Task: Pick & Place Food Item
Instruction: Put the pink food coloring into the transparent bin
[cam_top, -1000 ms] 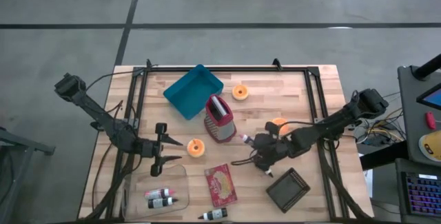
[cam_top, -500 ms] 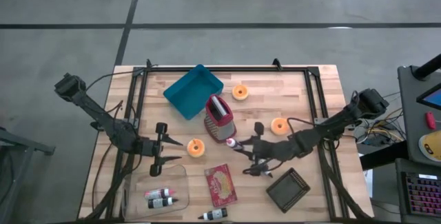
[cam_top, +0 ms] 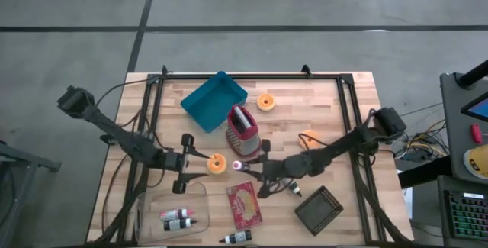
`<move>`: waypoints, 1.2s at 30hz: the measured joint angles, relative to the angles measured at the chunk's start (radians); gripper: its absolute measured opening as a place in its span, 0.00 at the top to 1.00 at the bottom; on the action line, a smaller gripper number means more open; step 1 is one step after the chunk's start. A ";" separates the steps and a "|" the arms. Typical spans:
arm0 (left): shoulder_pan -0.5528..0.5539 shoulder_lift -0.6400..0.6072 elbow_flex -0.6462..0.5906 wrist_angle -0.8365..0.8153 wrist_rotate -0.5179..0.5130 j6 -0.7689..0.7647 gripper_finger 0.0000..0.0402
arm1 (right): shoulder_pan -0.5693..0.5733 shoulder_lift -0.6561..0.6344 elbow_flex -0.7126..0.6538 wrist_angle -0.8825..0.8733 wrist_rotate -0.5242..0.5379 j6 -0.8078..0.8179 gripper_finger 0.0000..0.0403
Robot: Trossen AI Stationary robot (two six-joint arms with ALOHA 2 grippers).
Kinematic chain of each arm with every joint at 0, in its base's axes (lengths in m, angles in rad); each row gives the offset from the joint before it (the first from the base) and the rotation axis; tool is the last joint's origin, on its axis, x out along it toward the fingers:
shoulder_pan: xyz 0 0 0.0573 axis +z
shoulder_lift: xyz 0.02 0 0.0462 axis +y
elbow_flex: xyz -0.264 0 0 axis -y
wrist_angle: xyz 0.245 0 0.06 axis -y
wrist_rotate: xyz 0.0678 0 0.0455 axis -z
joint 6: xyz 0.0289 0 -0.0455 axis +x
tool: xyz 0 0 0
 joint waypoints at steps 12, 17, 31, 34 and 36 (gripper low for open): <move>0.043 0.174 0.133 0.017 0.045 0.043 0.31 | -0.018 0.047 0.077 0.014 -0.072 -0.046 0.82; 0.091 0.240 0.155 0.085 0.079 0.037 0.31 | -0.027 0.062 0.088 0.017 -0.080 -0.044 0.82; 0.159 0.294 0.172 0.160 0.200 0.004 0.31 | -0.031 0.058 0.099 0.016 -0.103 -0.065 0.82; 0.163 0.309 0.182 0.159 0.206 0.004 0.31 | -0.034 0.058 0.100 0.017 -0.107 -0.065 0.82; 0.163 0.319 0.189 0.157 0.207 0.005 0.31 | -0.038 0.058 0.100 0.017 -0.116 -0.063 0.82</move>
